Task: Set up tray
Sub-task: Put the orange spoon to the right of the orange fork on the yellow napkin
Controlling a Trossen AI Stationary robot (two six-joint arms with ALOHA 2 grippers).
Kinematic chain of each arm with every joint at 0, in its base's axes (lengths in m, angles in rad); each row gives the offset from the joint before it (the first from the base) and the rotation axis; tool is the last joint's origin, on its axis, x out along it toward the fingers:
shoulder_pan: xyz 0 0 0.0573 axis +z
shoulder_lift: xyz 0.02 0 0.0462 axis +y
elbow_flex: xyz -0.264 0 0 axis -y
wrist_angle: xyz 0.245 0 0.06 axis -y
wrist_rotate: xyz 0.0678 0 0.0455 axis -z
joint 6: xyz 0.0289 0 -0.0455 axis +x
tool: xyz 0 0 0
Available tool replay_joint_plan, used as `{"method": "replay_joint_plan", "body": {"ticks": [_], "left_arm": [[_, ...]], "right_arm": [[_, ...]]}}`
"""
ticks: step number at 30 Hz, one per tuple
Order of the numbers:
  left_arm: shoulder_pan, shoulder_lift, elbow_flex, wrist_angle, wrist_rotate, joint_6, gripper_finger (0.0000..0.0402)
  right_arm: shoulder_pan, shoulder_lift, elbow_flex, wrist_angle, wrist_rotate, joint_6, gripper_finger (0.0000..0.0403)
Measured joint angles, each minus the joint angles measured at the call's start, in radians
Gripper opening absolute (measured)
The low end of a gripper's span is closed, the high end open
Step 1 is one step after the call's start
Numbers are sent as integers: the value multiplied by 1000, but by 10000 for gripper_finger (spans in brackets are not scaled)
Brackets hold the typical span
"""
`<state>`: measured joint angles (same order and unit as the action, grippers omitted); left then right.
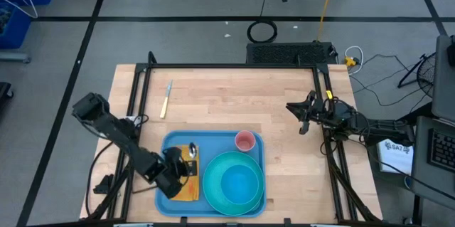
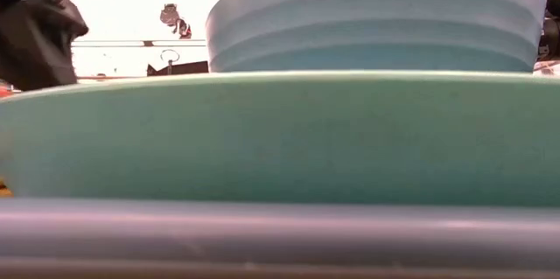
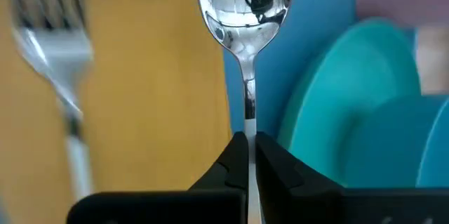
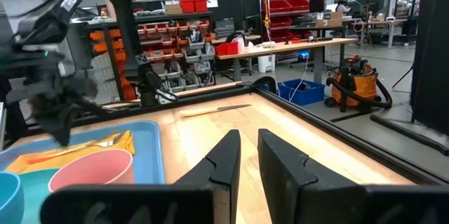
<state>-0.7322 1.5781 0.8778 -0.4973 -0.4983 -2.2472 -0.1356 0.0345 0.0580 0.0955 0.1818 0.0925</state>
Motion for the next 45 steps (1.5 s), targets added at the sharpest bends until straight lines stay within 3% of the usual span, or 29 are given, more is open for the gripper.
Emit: {"method": "replay_joint_plan", "body": {"ticks": [10,41,45], "left_arm": [[-59,120,0,46,67,-113,8],[-68,114,1,-68,96,-129,8],[-68,114,1,-58,100,-96,39]], "right_arm": [[0,1,0,5,0,0,45],[0,2,0,-1,0,0,45],[0,2,0,-1,0,0,45]]}}
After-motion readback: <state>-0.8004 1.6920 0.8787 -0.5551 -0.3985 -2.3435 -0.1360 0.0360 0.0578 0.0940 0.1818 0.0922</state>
